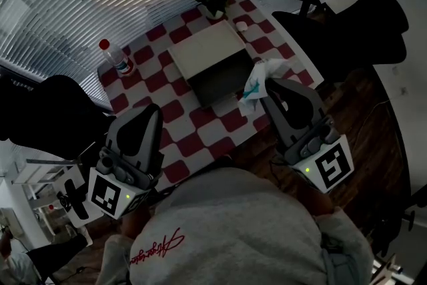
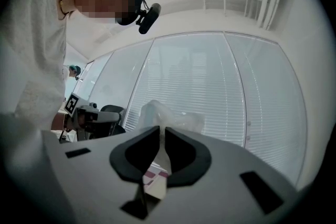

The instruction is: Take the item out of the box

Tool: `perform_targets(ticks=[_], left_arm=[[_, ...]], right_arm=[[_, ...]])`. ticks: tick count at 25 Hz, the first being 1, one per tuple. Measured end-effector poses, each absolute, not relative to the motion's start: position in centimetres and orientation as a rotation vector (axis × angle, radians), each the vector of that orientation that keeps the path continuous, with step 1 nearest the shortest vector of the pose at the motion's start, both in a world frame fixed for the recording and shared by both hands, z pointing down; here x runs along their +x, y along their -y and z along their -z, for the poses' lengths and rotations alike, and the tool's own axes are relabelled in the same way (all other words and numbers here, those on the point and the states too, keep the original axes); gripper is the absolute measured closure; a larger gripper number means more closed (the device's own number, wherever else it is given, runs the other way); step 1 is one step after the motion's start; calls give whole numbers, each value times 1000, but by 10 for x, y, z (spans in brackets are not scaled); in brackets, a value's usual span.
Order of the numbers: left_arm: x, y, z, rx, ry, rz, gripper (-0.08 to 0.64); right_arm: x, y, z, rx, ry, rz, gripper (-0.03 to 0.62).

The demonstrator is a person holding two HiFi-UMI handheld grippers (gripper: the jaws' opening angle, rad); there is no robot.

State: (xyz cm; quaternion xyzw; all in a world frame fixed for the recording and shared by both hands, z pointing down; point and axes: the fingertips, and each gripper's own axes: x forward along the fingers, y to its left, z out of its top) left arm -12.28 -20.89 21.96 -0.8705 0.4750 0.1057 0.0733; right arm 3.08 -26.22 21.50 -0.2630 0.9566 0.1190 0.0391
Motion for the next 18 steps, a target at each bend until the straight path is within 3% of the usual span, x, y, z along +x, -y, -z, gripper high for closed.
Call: perform_targets(ticks=[18], left_arm=[[-127, 207, -222, -2604, -1443, -309, 543]], right_arm=[[29, 264, -217, -817, -2932, -380, 552]])
